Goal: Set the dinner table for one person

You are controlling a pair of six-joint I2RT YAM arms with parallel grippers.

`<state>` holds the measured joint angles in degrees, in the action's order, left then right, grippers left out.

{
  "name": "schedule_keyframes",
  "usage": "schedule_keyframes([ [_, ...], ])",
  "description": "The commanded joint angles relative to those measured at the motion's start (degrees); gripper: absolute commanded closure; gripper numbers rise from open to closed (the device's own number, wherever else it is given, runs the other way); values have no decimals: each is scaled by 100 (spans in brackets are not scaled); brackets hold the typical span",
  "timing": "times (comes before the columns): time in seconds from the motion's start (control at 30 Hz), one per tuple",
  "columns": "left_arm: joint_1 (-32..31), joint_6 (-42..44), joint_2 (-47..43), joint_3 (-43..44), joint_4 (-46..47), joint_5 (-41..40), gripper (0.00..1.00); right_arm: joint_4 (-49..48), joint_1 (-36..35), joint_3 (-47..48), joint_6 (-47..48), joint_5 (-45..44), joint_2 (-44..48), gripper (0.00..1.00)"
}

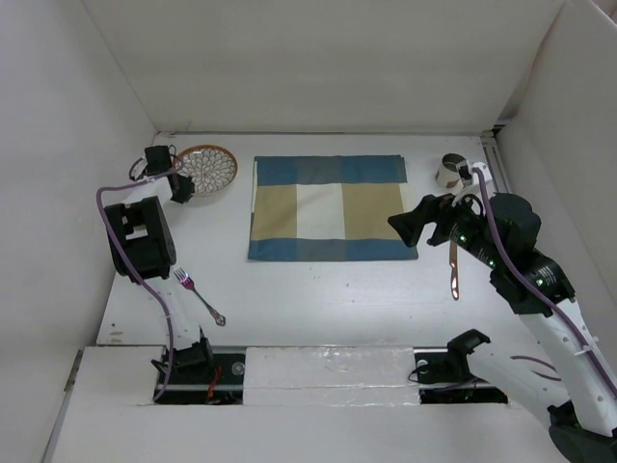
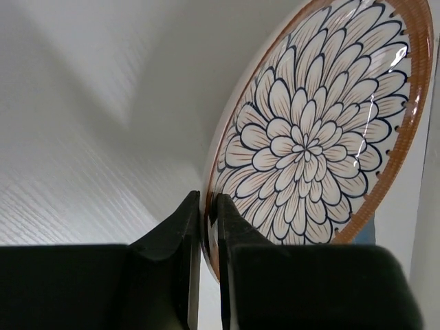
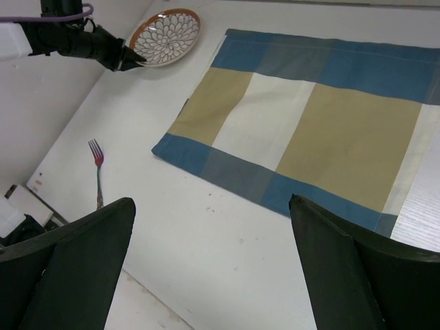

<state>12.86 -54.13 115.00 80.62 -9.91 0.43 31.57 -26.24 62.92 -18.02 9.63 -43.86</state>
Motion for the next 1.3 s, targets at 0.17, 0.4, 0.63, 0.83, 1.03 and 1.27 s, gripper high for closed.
schedule_keyframes([
  [0.17, -248, 386, -1565, -582, 805, 318, 100, 24, 22, 186, -44, -93, 272, 0],
  [0.4, -608, 447, -3008, -1523, 2011, 537, 100, 86, 75, 20, -44, -154, 334, 0],
  [0.63, -2058, 825, -2888, -1233, 2019, 1010, 100, 139, 75, -165, -44, -259, 439, 0],
  [0.83, -2736, 579, -1860, -1093, 3116, 2487, 100, 200, 128, -166, -44, -260, 439, 0],
  [1.03, -3061, 377, -910, -679, 3390, 3085, 100, 314, 128, -166, -44, -312, 492, 0],
  [1.27, -3176, 236, -488, -600, 3707, 3429, 100, 367, 128, -218, -44, -365, 492, 0],
])
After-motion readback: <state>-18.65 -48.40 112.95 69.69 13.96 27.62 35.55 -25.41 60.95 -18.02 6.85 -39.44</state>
